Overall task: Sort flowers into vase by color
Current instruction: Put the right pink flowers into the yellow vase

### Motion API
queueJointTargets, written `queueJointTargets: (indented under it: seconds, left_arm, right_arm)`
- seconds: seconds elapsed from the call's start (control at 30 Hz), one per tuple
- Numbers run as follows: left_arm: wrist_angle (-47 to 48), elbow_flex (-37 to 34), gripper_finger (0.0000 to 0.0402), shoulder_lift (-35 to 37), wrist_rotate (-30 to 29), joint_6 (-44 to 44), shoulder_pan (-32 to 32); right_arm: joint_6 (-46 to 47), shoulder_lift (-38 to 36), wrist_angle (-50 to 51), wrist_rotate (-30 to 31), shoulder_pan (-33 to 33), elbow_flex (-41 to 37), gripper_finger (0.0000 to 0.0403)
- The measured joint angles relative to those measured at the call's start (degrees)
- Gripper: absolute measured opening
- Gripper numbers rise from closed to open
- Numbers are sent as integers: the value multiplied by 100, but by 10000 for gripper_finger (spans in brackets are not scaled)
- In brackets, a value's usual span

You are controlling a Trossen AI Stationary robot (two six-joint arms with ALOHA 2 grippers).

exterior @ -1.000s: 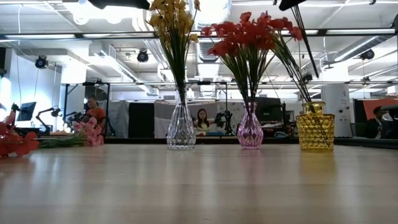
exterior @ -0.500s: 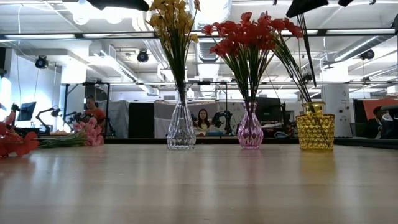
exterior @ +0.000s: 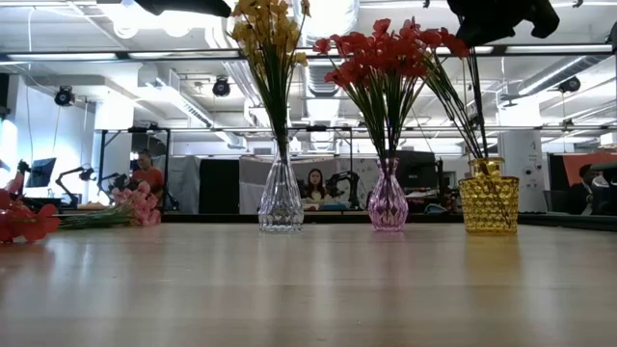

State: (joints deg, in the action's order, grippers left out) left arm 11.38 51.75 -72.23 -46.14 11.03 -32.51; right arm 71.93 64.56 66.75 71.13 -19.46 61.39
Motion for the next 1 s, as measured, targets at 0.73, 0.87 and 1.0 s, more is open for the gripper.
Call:
queueJointTargets:
  seconds: [0.73,0.87,1.0]
  left_arm:
    - [-4,0,235,0,-3,-22,0]
    - [0,0,235,0,-3,-22,0]
    - [0,0,235,0,-2,-22,0]
  right_arm:
    - [801,8,-450,4,0,-580,13]
    - [801,4,-451,-4,0,-582,13]
    - [802,4,-453,-62,0,-537,13]
